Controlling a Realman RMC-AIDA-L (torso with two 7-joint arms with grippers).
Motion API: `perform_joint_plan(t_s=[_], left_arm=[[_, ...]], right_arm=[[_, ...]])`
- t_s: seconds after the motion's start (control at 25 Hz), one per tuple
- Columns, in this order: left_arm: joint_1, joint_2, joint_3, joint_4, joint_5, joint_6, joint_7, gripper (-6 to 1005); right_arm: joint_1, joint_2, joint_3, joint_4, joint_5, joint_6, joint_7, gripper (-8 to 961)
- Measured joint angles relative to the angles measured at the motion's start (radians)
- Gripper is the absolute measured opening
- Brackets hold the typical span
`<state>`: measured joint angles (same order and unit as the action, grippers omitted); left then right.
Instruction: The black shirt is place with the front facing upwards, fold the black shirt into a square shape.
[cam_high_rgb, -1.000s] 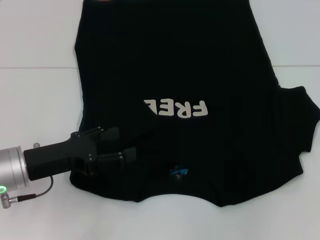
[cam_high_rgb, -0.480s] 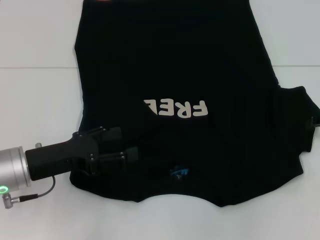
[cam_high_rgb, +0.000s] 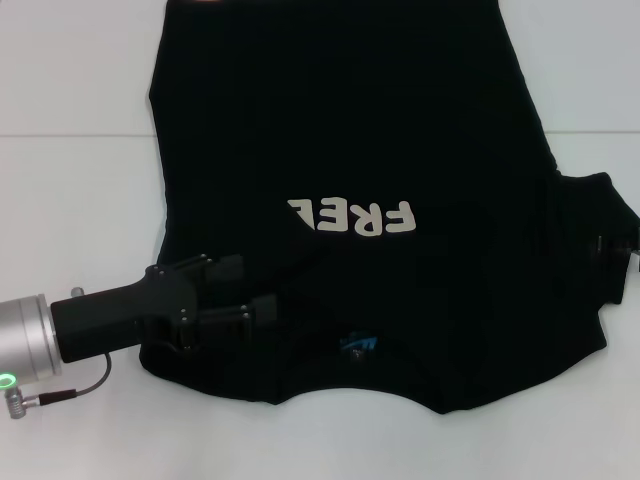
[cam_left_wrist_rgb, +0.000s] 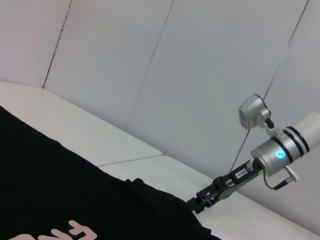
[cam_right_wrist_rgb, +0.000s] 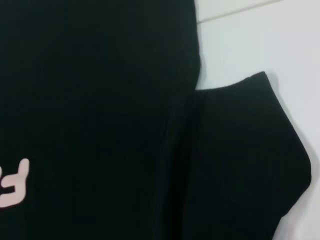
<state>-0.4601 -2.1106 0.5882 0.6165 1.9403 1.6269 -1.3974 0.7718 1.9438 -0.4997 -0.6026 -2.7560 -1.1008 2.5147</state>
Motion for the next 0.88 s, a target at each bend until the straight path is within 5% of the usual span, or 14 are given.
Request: perform_joint_plan(t_s=[0.88], left_arm=[[-0.009, 0.0, 0.003, 0.0, 0.0, -0.001, 0.0, 903]], right_arm=[[0.026, 0.012, -0.028, 0.056, 0.003, 0.071, -0.002, 879]])
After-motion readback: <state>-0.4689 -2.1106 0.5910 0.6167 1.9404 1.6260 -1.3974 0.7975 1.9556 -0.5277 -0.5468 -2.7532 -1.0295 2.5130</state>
